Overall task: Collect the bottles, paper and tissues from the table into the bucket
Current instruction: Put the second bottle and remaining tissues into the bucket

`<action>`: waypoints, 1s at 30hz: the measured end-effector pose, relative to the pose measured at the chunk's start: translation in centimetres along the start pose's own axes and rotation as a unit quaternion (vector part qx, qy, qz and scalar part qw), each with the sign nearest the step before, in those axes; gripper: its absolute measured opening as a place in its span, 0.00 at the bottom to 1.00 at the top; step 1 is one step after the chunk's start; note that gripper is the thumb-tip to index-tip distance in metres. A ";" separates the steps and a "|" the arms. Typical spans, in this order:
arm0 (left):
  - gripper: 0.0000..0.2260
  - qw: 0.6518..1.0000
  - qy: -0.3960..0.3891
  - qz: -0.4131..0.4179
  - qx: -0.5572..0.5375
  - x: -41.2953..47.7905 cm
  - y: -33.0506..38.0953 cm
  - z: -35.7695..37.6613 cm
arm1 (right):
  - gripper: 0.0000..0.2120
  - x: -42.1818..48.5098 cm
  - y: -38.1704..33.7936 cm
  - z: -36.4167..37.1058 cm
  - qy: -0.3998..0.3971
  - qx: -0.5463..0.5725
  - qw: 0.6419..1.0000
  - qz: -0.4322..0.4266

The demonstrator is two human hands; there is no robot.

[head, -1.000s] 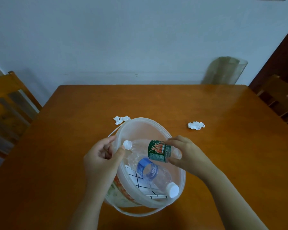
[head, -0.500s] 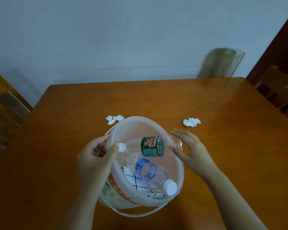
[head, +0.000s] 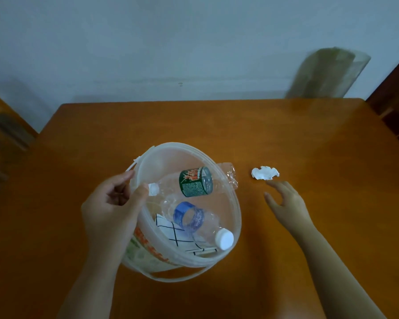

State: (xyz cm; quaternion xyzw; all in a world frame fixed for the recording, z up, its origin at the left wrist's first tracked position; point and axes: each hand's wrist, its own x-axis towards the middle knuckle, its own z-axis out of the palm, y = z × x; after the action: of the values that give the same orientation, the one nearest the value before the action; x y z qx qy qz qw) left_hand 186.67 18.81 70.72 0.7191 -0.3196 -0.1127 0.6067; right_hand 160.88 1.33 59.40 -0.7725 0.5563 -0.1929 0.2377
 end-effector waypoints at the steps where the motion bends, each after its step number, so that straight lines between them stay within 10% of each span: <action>1: 0.14 1.000 0.003 0.003 0.002 0.1 0.0 0.5 | 0.16 0.8 0.6 0.1 -0.002 0.002 1.000 0.003; 30: 0.14 0.997 0.058 -0.043 0.023 0.7 0.0 3.3 | 0.12 8.1 6.0 8.1 -0.044 -0.060 0.996 0.048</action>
State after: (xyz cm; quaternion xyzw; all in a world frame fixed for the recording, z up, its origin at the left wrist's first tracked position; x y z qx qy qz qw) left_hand 185.36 15.80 70.12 0.7513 -0.2546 -0.0894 0.6022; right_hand 163.29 -6.77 49.63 -0.7658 0.5921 -0.1132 0.2239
